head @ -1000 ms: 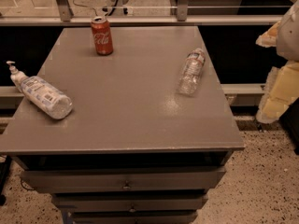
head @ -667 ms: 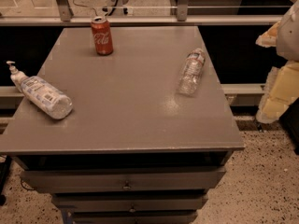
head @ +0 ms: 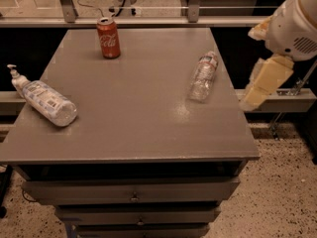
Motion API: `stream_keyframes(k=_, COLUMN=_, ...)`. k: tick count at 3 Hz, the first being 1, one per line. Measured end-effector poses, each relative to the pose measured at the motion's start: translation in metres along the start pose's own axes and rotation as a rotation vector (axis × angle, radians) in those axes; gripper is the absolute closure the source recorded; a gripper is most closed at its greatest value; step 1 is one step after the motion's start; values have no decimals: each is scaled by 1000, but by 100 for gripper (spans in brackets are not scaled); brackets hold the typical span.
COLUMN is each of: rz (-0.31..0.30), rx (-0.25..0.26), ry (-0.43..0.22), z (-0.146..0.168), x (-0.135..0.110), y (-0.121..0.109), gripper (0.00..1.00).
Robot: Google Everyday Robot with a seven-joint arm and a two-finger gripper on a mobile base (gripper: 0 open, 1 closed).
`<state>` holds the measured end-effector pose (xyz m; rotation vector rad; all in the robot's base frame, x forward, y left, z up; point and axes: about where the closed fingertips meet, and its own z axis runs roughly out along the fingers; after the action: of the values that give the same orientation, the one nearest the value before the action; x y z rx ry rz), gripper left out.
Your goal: Move coke can near water bottle
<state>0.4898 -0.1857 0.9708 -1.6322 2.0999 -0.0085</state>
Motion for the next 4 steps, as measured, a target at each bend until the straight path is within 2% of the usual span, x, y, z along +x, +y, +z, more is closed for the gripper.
stream_keyframes(k=1, rz=46, rx=-8, ry=-181, z=39, x=-44, y=-34, gripper=0)
stream_keyframes(k=2, rz=100, rx=-46, ry=-368, z=80, x=-97, y=-58, gripper=0)
stream_keyframes(k=3, rz=153, rx=-62, ry=-544, z=115, x=-156, y=-83, gripper=0)
stream_keyframes(k=4, rz=214, rx=-57, ry=-705, z=137, x=-209, y=-109, gripper=0)
